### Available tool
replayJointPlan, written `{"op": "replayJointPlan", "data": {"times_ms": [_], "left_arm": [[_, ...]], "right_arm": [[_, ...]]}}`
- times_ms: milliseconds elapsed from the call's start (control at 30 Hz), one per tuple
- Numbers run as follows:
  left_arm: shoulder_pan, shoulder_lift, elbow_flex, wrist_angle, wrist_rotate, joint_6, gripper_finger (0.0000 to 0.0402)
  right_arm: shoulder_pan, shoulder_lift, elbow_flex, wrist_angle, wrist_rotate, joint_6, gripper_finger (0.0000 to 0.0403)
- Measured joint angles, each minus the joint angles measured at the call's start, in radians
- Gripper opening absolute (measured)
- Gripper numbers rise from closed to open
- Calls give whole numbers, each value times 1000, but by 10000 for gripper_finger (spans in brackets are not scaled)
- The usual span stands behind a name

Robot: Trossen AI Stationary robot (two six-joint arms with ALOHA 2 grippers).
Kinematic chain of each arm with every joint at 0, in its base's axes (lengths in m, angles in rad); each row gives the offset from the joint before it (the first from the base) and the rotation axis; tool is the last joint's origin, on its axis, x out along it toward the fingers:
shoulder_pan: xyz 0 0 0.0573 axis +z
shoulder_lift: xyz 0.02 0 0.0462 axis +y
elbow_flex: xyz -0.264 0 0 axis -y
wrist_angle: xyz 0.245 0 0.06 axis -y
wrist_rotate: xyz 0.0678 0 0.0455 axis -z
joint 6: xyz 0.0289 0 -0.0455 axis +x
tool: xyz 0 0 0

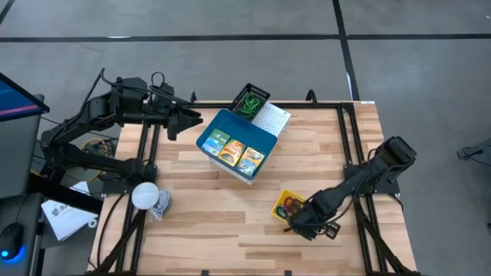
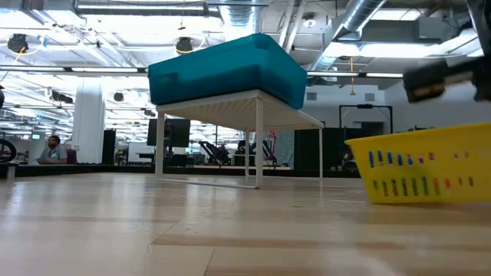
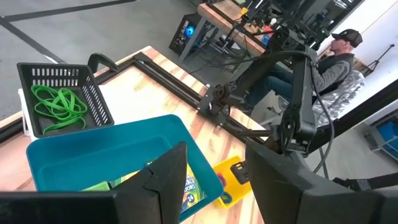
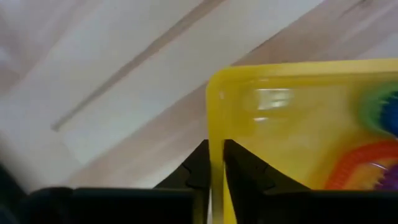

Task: Pick & Place Office Desk Supplies
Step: Put the yellow bin with spring keychains on the shelf

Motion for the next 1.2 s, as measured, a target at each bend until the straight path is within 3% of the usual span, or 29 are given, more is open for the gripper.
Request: {"op": "replayJointPlan", "data": {"times_ms": [167, 433, 567, 700, 833, 967, 1100, 1200], "left_arm": [[0, 0, 0, 0, 10, 1, 159], [0, 0, 0, 0, 11, 28, 159], [0, 0, 0, -2, 19, 29, 159], [0, 0, 0, -2, 28, 29, 159], [0, 0, 0, -4, 28, 29, 159], [0, 0, 0, -4, 28, 29, 159], [0, 0, 0, -4, 27, 47, 159], [0, 0, 0, -3, 27, 51, 159]], "right_arm": [[-1, 15, 0, 10, -80, 78, 76], [-12, -51, 36, 2, -79, 104, 146], [-41, -117, 55, -14, -78, 272, 173], [-86, -202, 51, -1, -77, 694, 181], [-93, -293, 8, 9, 18, 1311, 178], [6, -373, -60, 15, 145, 1921, 169], [189, -405, -109, 14, 305, 2473, 159], [253, -385, -112, 52, 319, 2544, 148]]}}
